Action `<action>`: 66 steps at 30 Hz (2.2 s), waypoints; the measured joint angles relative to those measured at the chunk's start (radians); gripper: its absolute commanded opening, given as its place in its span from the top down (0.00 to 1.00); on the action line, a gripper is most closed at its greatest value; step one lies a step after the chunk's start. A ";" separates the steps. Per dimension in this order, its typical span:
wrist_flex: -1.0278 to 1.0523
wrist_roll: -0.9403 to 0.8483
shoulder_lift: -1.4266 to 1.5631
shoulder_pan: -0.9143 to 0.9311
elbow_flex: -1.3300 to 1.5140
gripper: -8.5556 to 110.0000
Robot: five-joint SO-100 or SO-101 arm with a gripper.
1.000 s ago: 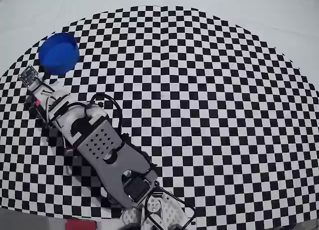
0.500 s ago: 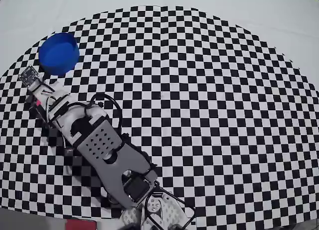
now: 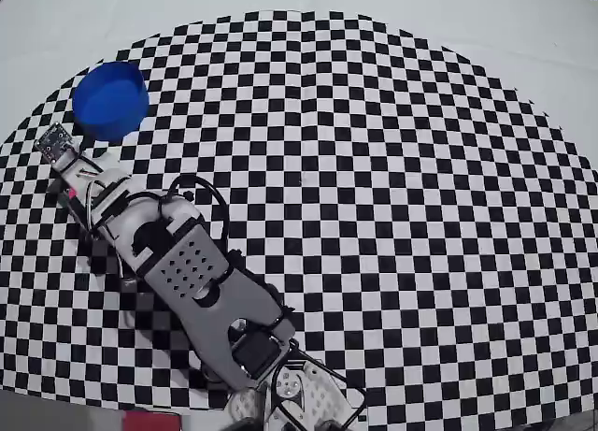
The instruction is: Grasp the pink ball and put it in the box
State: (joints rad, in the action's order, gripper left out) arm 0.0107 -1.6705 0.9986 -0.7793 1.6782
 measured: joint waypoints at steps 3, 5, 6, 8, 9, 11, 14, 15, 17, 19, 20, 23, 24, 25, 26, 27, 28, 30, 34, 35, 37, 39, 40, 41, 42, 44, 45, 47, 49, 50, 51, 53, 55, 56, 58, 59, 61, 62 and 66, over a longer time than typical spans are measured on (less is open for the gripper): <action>0.000 0.000 0.000 0.000 0.000 0.93; 0.005 0.000 0.000 0.000 0.000 0.93; 0.006 0.000 0.000 0.000 0.000 0.93; 0.008 0.000 0.000 0.000 0.000 0.93; 0.008 0.000 0.000 0.000 0.000 0.93; 0.012 0.000 0.002 0.000 0.000 0.93; 0.026 0.000 0.005 0.000 0.000 0.93; 0.028 0.000 0.005 0.000 0.000 0.93; 0.032 0.000 0.005 0.000 0.000 0.93; 0.032 0.000 0.021 0.000 0.000 0.93; 0.032 0.000 0.026 0.000 0.000 0.93; 0.035 0.002 0.043 0.000 0.000 0.93; 0.037 0.002 0.048 0.000 0.000 0.93; 0.038 0.002 0.052 0.000 0.000 0.93; 0.043 0.002 0.060 0.000 0.000 0.93; 0.043 0.002 0.067 0.000 0.000 0.93; 0.046 0.002 0.074 0.000 0.000 0.93; 0.052 0.002 0.083 0.002 0.000 0.93; 0.054 0.002 0.112 0.003 0.000 0.93; 0.055 0.002 0.118 0.003 0.000 0.93; 0.057 0.002 0.135 0.003 0.003 0.93; 0.057 0.002 0.150 0.005 0.011 0.93; 0.057 0.002 0.156 0.009 0.017 0.93; 0.057 0.002 0.166 0.014 0.023 0.93; 0.057 0.002 0.170 0.020 0.029 0.93; 0.057 0.002 0.187 0.023 0.040 0.93; 0.057 0.002 0.195 0.020 0.046 0.93; 0.057 0.002 0.212 0.017 0.058 0.93; 0.057 0.002 0.232 0.023 0.074 0.93; 0.057 0.002 0.242 0.031 0.081 0.93; 0.058 0.002 0.253 0.032 0.087 0.93; 0.060 0.002 0.272 0.029 0.100 0.93; 0.060 0.002 0.288 0.026 0.110 0.93; 0.060 0.002 0.296 0.031 0.117 0.93; 0.060 0.002 0.310 0.044 0.124 0.93; 0.060 0.002 0.318 0.046 0.129 0.93; 0.060 0.002 0.331 0.040 0.137 0.93; 0.060 0.002 0.334 0.040 0.141 0.93; 0.060 0.002 0.334 0.052 0.155 0.93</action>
State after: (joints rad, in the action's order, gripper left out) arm 0.0706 -1.6690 1.3330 -0.7271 1.8331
